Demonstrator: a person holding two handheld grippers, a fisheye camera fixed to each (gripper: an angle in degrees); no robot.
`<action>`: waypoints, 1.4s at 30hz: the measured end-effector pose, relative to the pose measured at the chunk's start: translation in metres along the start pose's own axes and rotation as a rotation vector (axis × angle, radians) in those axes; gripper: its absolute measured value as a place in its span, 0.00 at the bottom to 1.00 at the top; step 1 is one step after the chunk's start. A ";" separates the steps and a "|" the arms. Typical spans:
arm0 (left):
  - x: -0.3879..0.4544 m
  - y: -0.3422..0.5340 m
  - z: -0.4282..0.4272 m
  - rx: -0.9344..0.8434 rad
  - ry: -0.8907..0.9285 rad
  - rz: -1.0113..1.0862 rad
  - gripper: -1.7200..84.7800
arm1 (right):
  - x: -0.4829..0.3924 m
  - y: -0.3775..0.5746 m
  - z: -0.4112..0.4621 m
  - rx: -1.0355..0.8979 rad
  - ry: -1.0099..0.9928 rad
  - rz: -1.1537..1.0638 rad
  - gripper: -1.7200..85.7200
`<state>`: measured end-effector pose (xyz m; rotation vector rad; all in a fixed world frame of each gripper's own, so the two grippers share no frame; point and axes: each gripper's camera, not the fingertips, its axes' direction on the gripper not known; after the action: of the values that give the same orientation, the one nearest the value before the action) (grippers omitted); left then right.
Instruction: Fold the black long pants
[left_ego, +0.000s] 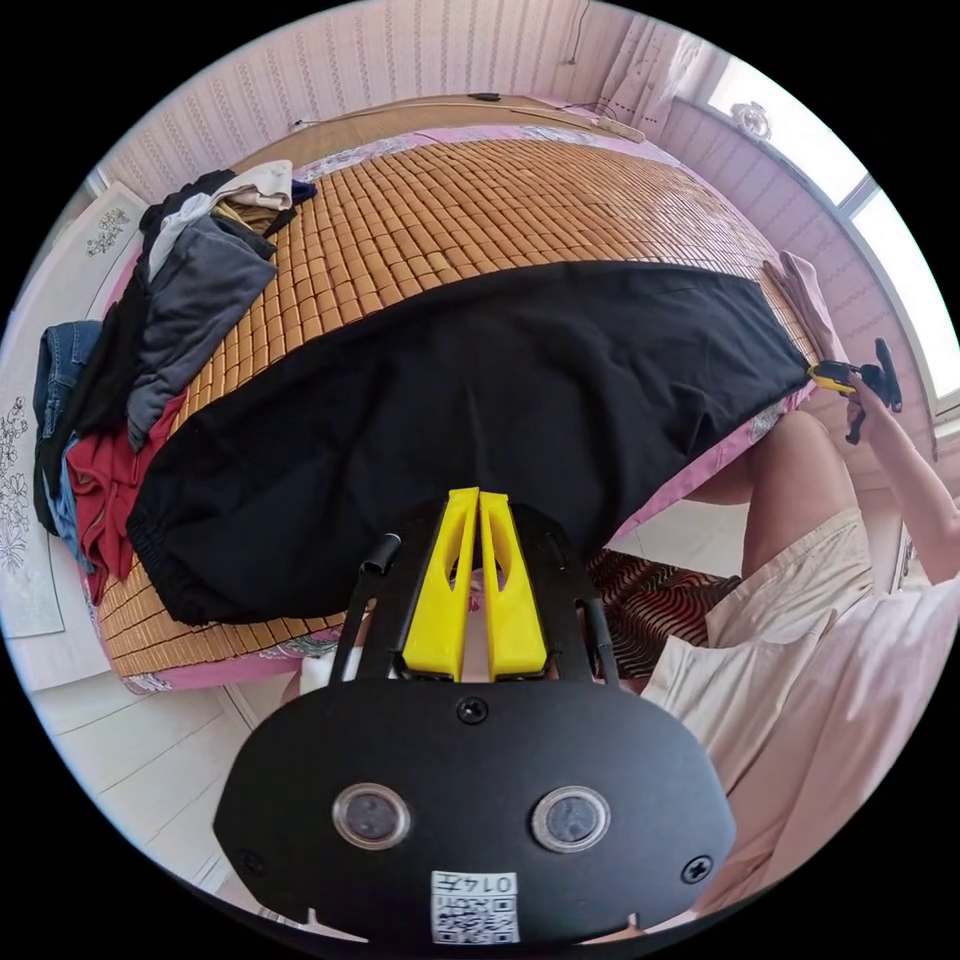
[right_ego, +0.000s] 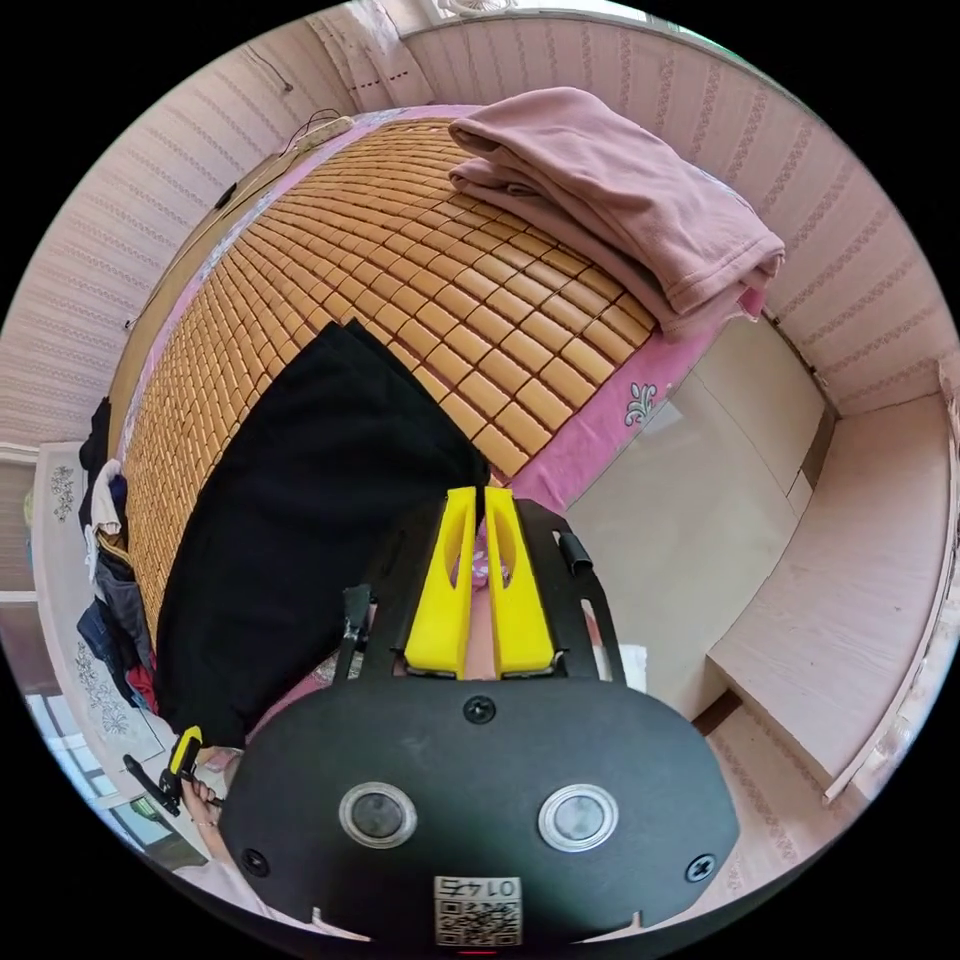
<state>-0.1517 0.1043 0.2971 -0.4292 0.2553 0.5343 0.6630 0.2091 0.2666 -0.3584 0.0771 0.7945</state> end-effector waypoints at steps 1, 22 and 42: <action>-0.003 0.000 0.002 -0.003 -0.005 -0.007 0.01 | 0.005 0.003 -0.002 0.009 -0.009 0.000 0.03; 0.108 -0.089 0.067 0.047 0.432 0.302 0.01 | -0.096 0.023 -0.248 0.543 -1.078 -0.642 0.03; -0.064 0.056 -0.003 0.190 0.387 -0.093 0.06 | -0.468 0.307 0.010 -0.332 -0.412 -1.387 0.06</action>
<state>-0.2360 0.1187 0.2982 -0.3548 0.6501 0.3286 0.1158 0.0904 0.2827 -0.4492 -0.6441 -0.5193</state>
